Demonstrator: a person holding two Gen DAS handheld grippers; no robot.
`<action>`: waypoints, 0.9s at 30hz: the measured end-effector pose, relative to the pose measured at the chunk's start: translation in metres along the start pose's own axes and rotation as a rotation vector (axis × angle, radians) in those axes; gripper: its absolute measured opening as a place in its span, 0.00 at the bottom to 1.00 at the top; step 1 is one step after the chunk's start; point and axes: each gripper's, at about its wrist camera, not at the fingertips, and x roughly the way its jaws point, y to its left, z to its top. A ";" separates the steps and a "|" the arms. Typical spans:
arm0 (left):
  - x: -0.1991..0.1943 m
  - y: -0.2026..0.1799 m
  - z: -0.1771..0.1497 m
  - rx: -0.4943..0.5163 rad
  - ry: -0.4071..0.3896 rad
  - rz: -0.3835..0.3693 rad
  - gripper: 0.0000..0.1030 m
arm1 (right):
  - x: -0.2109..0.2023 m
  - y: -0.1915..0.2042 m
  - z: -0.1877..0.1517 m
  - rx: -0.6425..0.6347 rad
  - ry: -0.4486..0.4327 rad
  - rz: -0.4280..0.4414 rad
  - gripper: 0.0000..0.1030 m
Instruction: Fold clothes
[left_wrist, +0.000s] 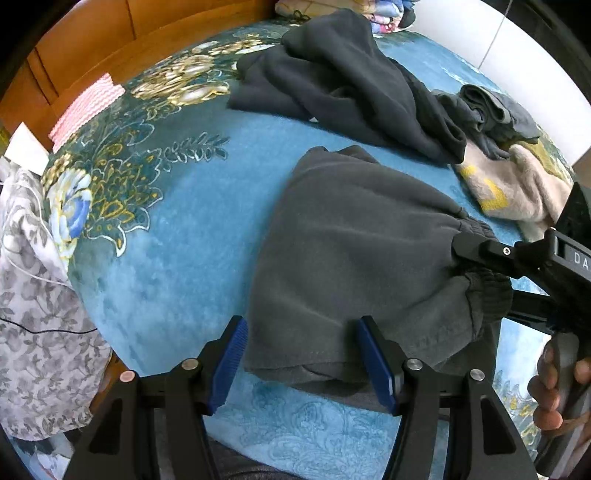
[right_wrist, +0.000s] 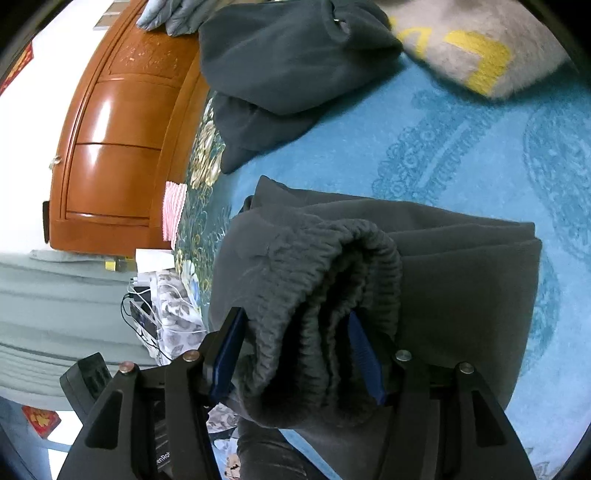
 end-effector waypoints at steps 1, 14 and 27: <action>0.001 0.001 0.000 -0.008 0.003 -0.005 0.64 | -0.001 0.002 -0.001 -0.009 -0.001 -0.001 0.44; -0.048 0.025 0.003 -0.097 -0.111 -0.194 0.63 | -0.065 0.044 -0.021 -0.099 -0.121 0.099 0.21; -0.033 0.005 -0.005 -0.019 -0.045 -0.166 0.63 | -0.077 -0.058 -0.060 0.155 -0.140 0.036 0.21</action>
